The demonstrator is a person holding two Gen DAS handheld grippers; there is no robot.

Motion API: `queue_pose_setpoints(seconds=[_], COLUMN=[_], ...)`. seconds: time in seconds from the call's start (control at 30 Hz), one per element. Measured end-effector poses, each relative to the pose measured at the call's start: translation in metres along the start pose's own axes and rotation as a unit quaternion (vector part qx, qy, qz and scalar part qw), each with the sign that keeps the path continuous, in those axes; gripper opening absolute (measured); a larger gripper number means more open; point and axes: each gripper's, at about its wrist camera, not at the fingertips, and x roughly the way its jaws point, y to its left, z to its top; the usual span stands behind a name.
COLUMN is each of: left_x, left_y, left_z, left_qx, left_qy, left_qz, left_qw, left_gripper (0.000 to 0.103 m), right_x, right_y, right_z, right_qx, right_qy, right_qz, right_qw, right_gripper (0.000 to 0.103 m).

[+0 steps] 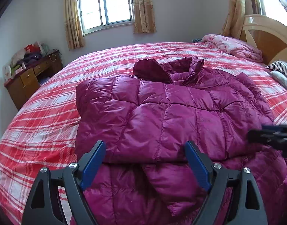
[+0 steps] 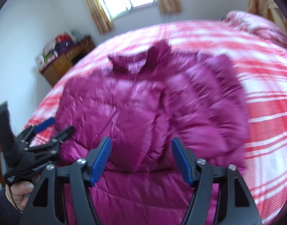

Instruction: Fold large clothes

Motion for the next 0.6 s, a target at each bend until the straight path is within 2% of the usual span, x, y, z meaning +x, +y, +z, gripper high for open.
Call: queue_pose_setpoints(seconds=[0.13, 0.2, 0.27, 0.3, 0.33, 0.4, 0.53, 0.6], left_x=[-0.011, -0.013, -0.014, -0.014, -0.014, -0.017, -0.018, -0.013], left_y=[0.022, 0.041, 0.057, 0.066, 0.075, 0.090, 0.096, 0.089], left_z=[0.001, 0.004, 0.008, 0.010, 0.013, 0.020, 0.037, 0.049], left_qx=[-0.014, -0.029, -0.047, -0.059, -0.072, -0.101, -0.121, -0.120], left_qy=[-0.011, -0.017, -0.018, -0.018, -0.018, -0.024, -0.038, -0.042], left_qz=[0.005, 0.020, 0.034, 0.041, 0.049, 0.060, 0.053, 0.048], left_qw=[0.9998, 0.9992, 0.9982, 0.9973, 0.9960, 0.9928, 0.9905, 0.9908], left_gripper=[0.086, 0.086, 0.086, 0.086, 0.086, 0.086, 0.086, 0.086], right_x=[-0.016, -0.018, -0.020, -0.024, -0.030, -0.048, -0.076, -0.067], right_y=[-0.001, 0.001, 0.001, 0.001, 0.001, 0.003, 0.017, 0.029], right_z=[-0.016, -0.024, -0.023, -0.022, -0.019, -0.012, 0.007, 0.018], right_qx=[0.000, -0.010, -0.017, -0.016, -0.011, -0.008, -0.012, -0.029], right_qy=[-0.010, 0.001, 0.012, 0.009, 0.000, -0.033, -0.103, -0.104], right_qz=[-0.007, -0.009, -0.016, -0.022, -0.034, -0.053, -0.062, -0.049], right_qw=[1.000, 1.000, 1.000, 1.000, 0.999, 0.998, 0.993, 0.993], right_gripper=[0.020, 0.020, 0.023, 0.030, 0.039, 0.048, 0.049, 0.049])
